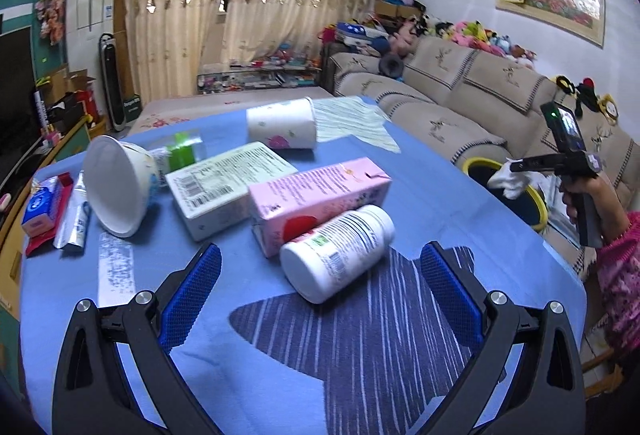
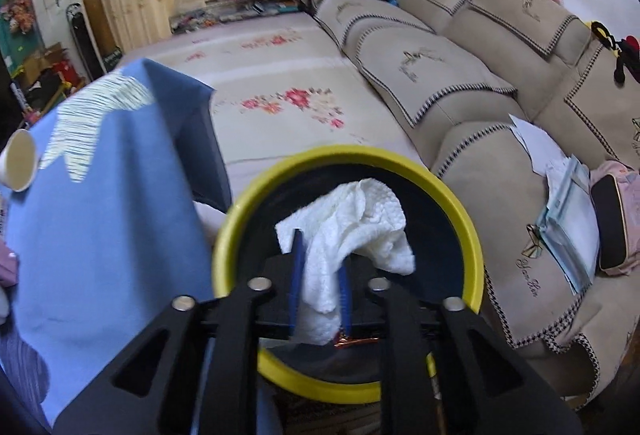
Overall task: Collect trash
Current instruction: 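Carry the tissue over the yellow bin and open the right gripper, then grasp the white supplement bottle with the left gripper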
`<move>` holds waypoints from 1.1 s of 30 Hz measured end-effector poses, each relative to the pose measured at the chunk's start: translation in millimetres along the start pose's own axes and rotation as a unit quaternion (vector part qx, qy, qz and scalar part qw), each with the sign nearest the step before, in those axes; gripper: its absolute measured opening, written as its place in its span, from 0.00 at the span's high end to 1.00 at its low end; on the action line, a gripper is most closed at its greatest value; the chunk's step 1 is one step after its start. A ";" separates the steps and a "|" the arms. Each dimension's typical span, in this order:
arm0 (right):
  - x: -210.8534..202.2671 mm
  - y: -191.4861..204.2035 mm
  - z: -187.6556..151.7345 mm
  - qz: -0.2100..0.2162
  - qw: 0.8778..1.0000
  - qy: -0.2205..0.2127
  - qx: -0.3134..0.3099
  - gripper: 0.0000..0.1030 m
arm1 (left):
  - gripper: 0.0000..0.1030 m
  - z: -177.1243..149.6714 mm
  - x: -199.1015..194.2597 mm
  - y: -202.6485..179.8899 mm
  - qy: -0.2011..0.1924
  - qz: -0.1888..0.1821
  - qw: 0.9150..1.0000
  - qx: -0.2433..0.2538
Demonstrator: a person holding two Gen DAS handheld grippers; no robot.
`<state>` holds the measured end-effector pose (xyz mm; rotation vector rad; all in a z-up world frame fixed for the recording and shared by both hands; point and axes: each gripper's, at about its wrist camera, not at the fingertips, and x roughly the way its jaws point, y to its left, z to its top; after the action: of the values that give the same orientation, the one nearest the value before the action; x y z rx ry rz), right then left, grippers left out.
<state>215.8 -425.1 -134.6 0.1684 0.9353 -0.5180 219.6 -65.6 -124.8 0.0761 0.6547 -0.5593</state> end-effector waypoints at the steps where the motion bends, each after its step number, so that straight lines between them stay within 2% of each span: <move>1: 1.9 -2.5 -1.8 -0.009 1.000 0.001 -0.001 0.64 | 0.05 -0.5 2.6 -1.8 0.004 -0.003 1.000 0.002; 3: 2.8 -5.0 -3.4 -0.017 1.000 0.001 -0.001 0.58 | 0.05 -1.3 5.4 -2.8 0.009 -0.007 1.000 0.004; 11: -7.1 -7.0 -13.6 -0.002 1.000 -0.010 -0.001 0.54 | 0.05 -1.0 20.2 -3.4 0.031 -0.033 0.999 -0.007; 19: -20.2 2.4 -17.3 0.031 0.999 -0.026 -0.010 0.52 | 0.05 4.8 44.4 6.8 0.066 -0.065 0.994 -0.053; 22: -24.2 1.7 -18.6 0.036 0.999 -0.030 -0.011 0.52 | 0.05 8.5 55.1 7.5 0.082 -0.064 0.992 -0.073; 26: -26.0 -2.2 -19.9 0.043 0.999 -0.031 -0.007 0.50 | 0.05 13.4 65.5 1.8 0.114 -0.020 0.987 -0.109; 27: -26.2 -3.4 -20.4 0.046 0.998 -0.032 -0.005 0.49 | 0.05 14.6 69.4 -0.4 0.126 0.008 0.984 -0.123; 30: -25.1 -6.9 -21.5 0.055 0.998 -0.035 -0.001 0.48 | 0.05 14.1 77.3 -3.5 0.145 0.044 0.975 -0.165; 31: -24.4 -8.1 -21.9 0.060 0.998 -0.035 0.000 0.48 | 0.05 14.6 80.2 -6.9 0.151 0.066 0.970 -0.178; 33: -23.0 -9.9 -22.6 0.067 0.997 -0.036 0.002 0.48 | 0.05 16.3 84.2 -15.0 0.149 0.098 0.965 -0.191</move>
<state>183.5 -417.6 -128.7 0.2141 0.8459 -0.3992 275.8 -121.7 -160.4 -0.1400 1.0268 -0.2228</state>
